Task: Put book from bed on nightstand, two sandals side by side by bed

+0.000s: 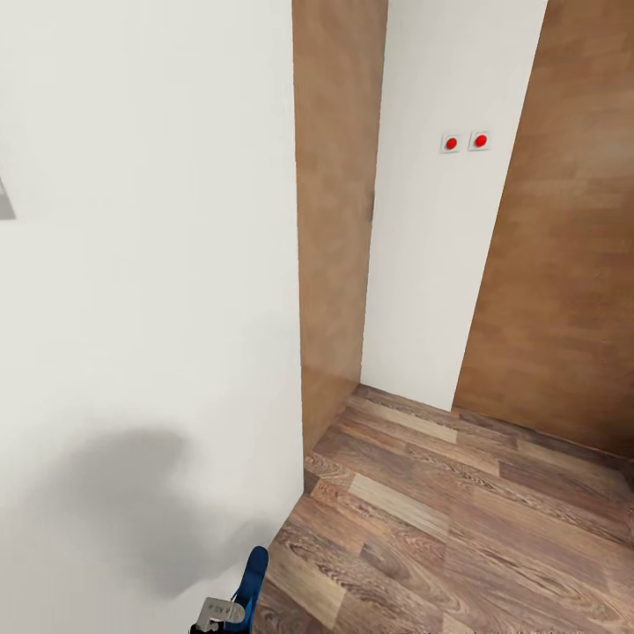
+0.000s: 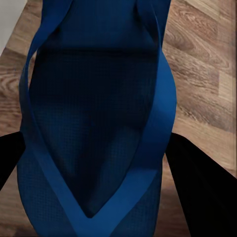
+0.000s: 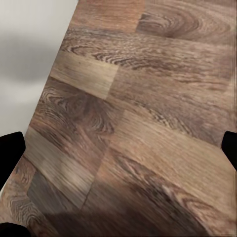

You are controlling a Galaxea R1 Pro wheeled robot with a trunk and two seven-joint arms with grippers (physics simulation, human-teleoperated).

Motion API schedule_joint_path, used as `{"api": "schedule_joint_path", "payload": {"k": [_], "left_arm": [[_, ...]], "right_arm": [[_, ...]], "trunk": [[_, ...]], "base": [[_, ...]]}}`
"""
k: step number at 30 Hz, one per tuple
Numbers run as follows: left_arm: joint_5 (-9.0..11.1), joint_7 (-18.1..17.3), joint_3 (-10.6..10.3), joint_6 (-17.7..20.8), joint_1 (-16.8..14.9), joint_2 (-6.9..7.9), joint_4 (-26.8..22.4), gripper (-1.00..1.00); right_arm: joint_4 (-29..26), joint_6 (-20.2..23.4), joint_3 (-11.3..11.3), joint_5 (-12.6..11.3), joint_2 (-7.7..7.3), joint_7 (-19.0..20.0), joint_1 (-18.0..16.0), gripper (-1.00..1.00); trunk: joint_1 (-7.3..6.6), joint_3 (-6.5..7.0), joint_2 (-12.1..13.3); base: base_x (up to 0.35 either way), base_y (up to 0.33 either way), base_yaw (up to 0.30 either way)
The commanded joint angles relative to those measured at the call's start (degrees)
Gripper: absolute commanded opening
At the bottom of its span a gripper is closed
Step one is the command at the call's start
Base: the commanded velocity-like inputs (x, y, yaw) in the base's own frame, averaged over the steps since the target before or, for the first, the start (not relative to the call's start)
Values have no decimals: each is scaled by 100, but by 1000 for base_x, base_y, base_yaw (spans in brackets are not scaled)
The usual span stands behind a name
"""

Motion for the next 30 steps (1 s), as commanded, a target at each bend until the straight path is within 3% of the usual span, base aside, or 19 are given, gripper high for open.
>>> {"api": "schedule_joint_path", "payload": {"k": [1, 30], "left_arm": [[14, -20, -10, -21, -3, 2, 4, -100], [14, -21, -10, -21, -3, 2, 4, -100]], "right_arm": [[1, 55, -11, -52, 1, 18, -4, 100], [1, 55, -14, -52, 1, 10, -4, 100]], "trunk": [[-1, -6, -2], [-1, -6, -2]], "base": [[0, 0, -202], [0, 0, -202]]}}
